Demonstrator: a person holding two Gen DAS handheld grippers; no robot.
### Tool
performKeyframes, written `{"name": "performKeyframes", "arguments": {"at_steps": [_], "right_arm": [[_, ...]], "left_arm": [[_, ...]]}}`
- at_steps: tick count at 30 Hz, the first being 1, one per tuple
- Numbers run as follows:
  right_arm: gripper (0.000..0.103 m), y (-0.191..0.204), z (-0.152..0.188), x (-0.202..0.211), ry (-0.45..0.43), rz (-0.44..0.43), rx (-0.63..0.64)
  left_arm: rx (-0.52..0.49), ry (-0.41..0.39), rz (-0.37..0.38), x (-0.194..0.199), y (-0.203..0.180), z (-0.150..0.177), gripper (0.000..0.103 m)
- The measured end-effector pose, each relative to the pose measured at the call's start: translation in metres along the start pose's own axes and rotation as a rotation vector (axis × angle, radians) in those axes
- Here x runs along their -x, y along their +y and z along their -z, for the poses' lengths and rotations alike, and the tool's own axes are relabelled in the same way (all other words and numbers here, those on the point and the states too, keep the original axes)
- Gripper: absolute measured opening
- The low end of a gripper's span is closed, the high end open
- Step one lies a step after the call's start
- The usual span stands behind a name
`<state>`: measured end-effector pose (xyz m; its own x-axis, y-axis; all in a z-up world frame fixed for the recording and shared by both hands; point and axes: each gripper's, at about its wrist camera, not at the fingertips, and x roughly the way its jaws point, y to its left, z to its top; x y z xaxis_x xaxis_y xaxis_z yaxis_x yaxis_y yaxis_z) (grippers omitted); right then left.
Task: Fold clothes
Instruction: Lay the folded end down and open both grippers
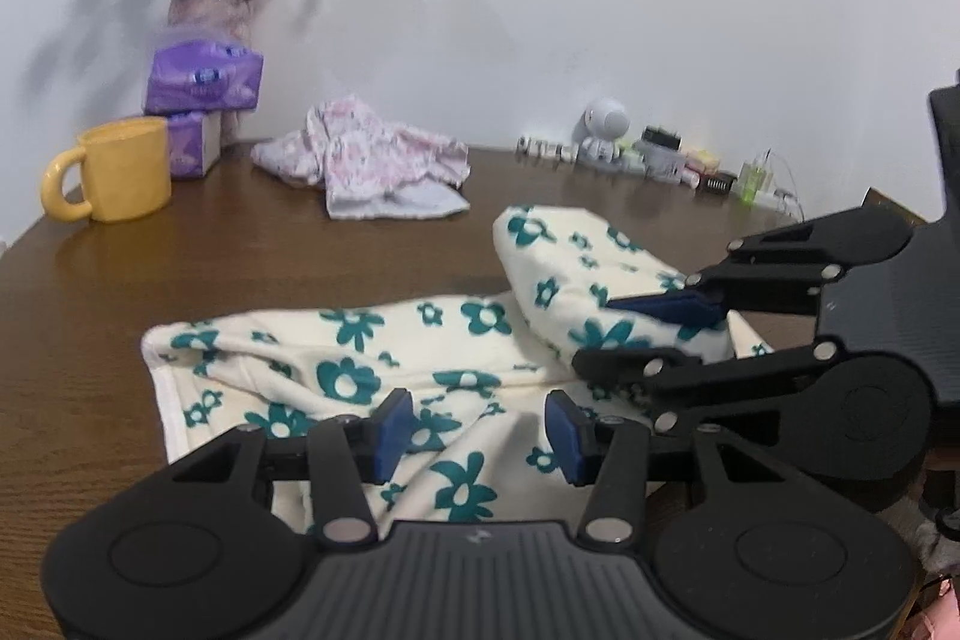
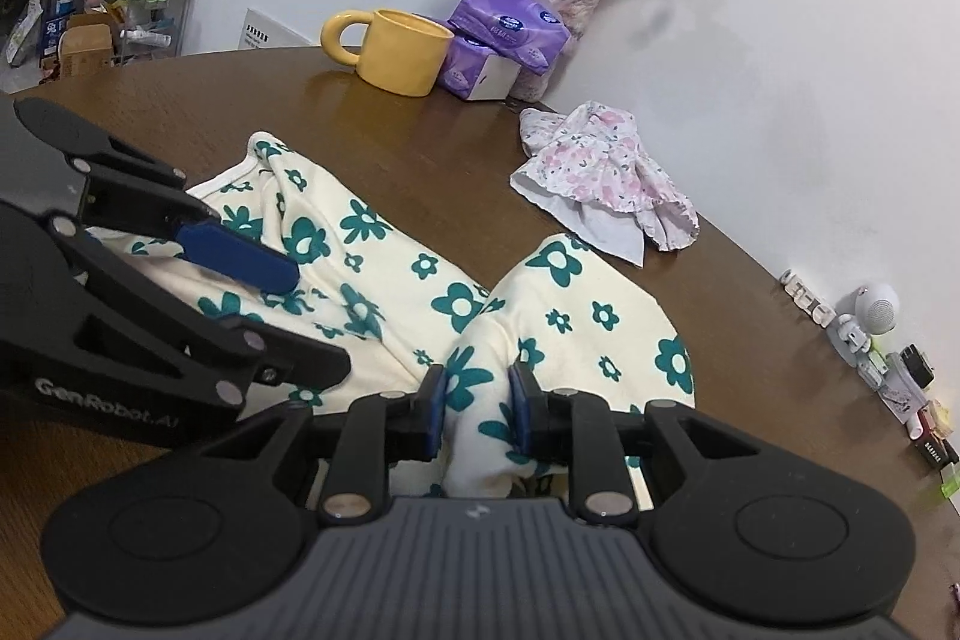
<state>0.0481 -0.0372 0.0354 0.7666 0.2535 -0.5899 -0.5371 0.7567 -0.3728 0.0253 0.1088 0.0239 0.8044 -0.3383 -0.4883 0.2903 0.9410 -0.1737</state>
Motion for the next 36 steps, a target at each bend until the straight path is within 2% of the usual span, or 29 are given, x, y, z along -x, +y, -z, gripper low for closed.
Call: {"name": "performKeyframes", "arguments": {"at_steps": [3,9,12,15,18,20,22,24,27,30,33,36], "right_arm": [[0.037,-0.013,0.0,0.01,-0.037,-0.06,-0.088],[0.039,-0.059,0.015,0.046,-0.142,-0.144,-0.343],[0.039,-0.082,0.031,0.054,-0.151,-0.099,-0.428],[0.039,-0.098,0.045,0.047,-0.121,-0.071,-0.505],[0.039,-0.099,0.054,0.039,-0.106,-0.088,-0.533],[0.039,-0.091,0.055,0.035,-0.102,-0.094,-0.505],[0.039,-0.081,0.054,0.03,-0.1,-0.089,-0.458],[0.035,-0.071,0.054,0.028,-0.099,-0.078,-0.412],[0.036,-0.071,0.057,0.03,-0.108,-0.085,-0.406],[0.036,-0.08,0.063,0.038,-0.138,-0.121,-0.445],[0.036,-0.094,0.07,0.047,-0.162,-0.088,-0.478],[0.036,-0.106,0.08,0.043,-0.141,-0.09,-0.526]], "left_arm": [[0.026,-0.038,0.001,0.013,0.004,-0.004,0.053],[0.061,-0.069,-0.033,0.025,0.015,-0.008,0.053],[0.091,-0.057,-0.003,0.022,0.016,-0.01,0.053],[0.1,-0.049,0.06,0.014,0.006,-0.016,0.053],[0.088,-0.054,0.117,0.003,-0.012,-0.026,0.053],[0.046,-0.044,0.123,-0.008,-0.028,-0.031,0.053],[-0.01,-0.017,0.094,-0.02,-0.042,-0.03,0.05],[-0.06,0.019,0.056,-0.031,-0.051,-0.024,0.04],[-0.033,0.064,0.05,-0.035,-0.045,-0.014,0.043],[-0.034,0.067,0.04,-0.029,-0.043,-0.012,0.043],[-0.048,0.064,0.026,-0.023,-0.046,-0.013,0.043],[-0.063,0.067,0.003,-0.024,-0.05,-0.012,0.044]]}}
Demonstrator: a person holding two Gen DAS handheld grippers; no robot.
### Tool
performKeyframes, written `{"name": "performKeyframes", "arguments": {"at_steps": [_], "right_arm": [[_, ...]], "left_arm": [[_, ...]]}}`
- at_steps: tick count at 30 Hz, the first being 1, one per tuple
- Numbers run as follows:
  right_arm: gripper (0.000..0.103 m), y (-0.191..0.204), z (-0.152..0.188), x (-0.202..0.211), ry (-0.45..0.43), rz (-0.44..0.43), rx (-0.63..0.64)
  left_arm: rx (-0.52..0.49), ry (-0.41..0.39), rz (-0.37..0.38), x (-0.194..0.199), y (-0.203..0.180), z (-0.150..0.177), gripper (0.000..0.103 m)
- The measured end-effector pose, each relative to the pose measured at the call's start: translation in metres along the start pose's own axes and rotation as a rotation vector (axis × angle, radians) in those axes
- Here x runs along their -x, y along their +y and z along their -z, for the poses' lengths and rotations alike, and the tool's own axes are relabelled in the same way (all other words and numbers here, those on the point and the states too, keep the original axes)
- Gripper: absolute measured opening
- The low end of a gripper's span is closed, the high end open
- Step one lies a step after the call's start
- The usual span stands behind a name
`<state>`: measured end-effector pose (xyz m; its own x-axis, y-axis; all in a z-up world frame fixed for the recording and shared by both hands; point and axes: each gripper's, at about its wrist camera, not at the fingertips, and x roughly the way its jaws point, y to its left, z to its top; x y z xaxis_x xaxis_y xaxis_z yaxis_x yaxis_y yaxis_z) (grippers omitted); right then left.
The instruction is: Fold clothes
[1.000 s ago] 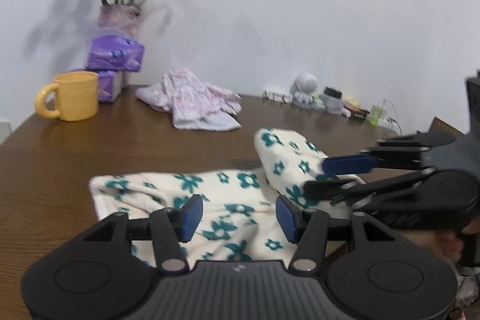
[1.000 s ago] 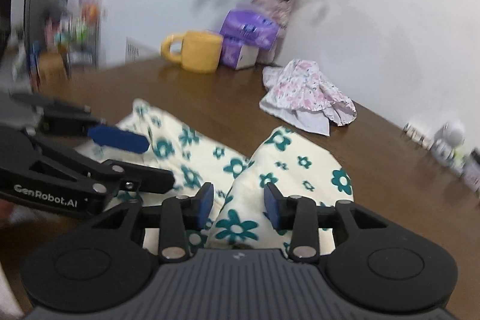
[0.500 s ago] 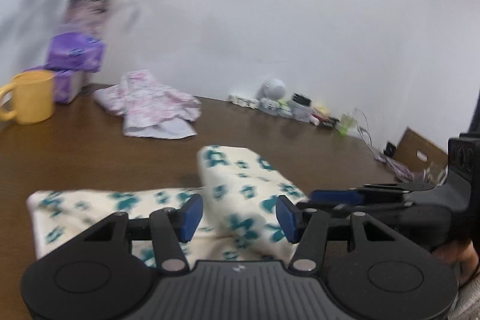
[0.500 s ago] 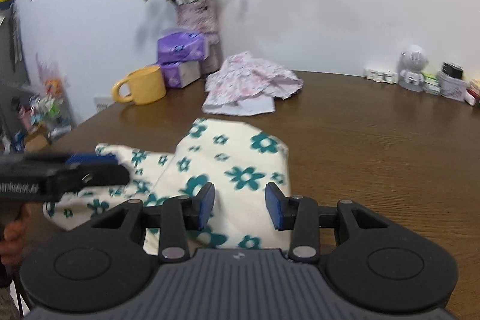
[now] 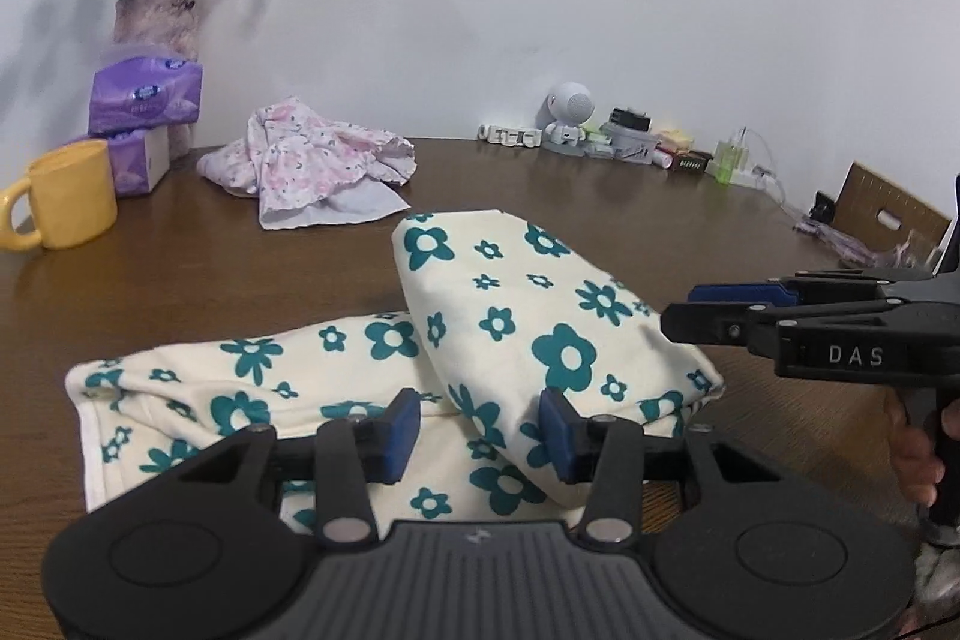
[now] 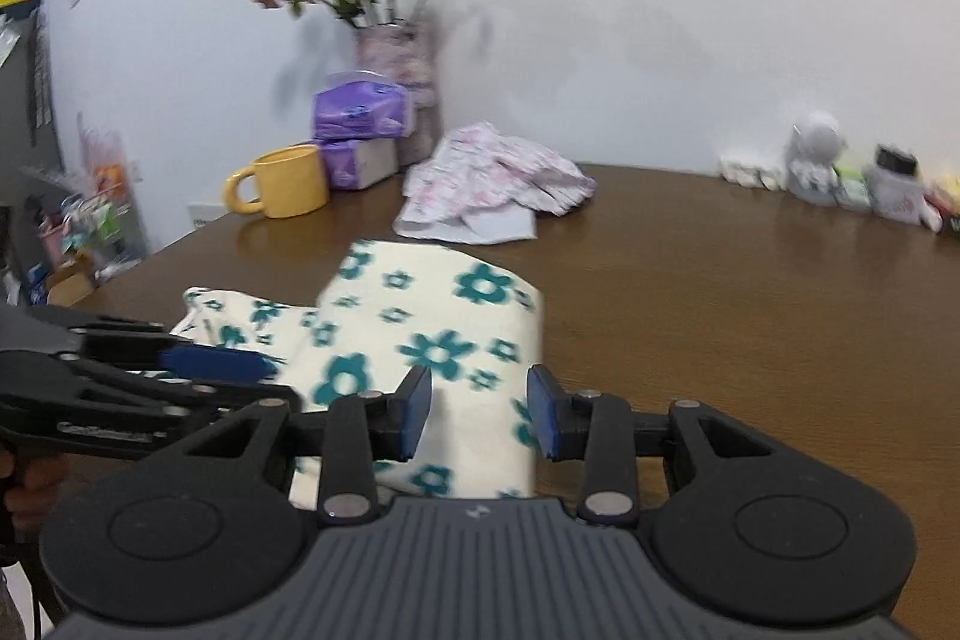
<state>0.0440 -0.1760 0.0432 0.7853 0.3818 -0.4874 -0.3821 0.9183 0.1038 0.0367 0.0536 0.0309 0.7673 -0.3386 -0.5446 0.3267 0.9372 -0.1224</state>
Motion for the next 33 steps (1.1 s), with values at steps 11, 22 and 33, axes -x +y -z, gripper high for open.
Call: {"name": "performKeyframes", "arguments": {"at_steps": [11,22,33], "right_arm": [[0.04,-0.003,0.027,0.02,0.031,-0.039,0.074],[0.02,0.002,0.029,-0.007,0.052,-0.028,0.122],[0.027,-0.012,0.031,-0.005,0.062,-0.035,0.055]], "left_arm": [[-0.343,-0.082,-0.036,0.021,-0.063,0.01,0.054],[-0.446,-0.065,-0.226,-0.001,-0.088,0.024,0.012],[-0.342,-0.096,-0.262,0.004,-0.094,0.027,0.024]]}}
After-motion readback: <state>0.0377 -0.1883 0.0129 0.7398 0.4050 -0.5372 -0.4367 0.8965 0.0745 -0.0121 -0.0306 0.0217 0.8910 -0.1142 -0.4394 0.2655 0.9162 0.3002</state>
